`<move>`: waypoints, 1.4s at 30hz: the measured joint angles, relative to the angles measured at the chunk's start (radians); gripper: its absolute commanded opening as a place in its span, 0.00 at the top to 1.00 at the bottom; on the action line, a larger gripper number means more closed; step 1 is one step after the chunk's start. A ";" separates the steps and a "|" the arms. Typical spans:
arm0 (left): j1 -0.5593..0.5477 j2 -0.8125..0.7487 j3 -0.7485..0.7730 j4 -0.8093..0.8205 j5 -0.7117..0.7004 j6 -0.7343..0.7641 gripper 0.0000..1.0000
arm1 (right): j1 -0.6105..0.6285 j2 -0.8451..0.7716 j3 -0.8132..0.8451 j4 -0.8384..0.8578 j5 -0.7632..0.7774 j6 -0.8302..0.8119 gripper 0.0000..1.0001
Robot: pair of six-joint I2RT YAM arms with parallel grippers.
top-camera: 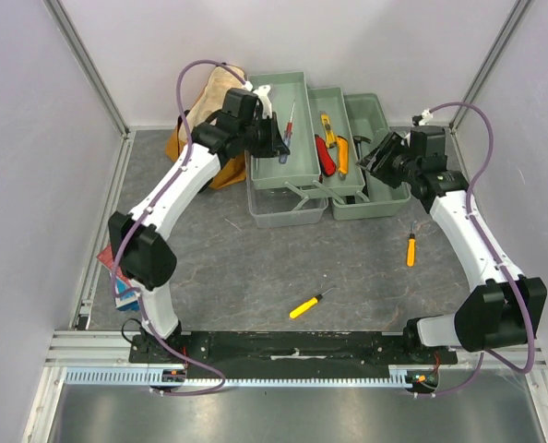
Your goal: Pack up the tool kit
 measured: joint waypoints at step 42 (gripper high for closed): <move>0.022 0.048 0.150 -0.212 -0.038 -0.056 0.39 | -0.196 0.012 -0.370 0.098 0.468 0.216 0.19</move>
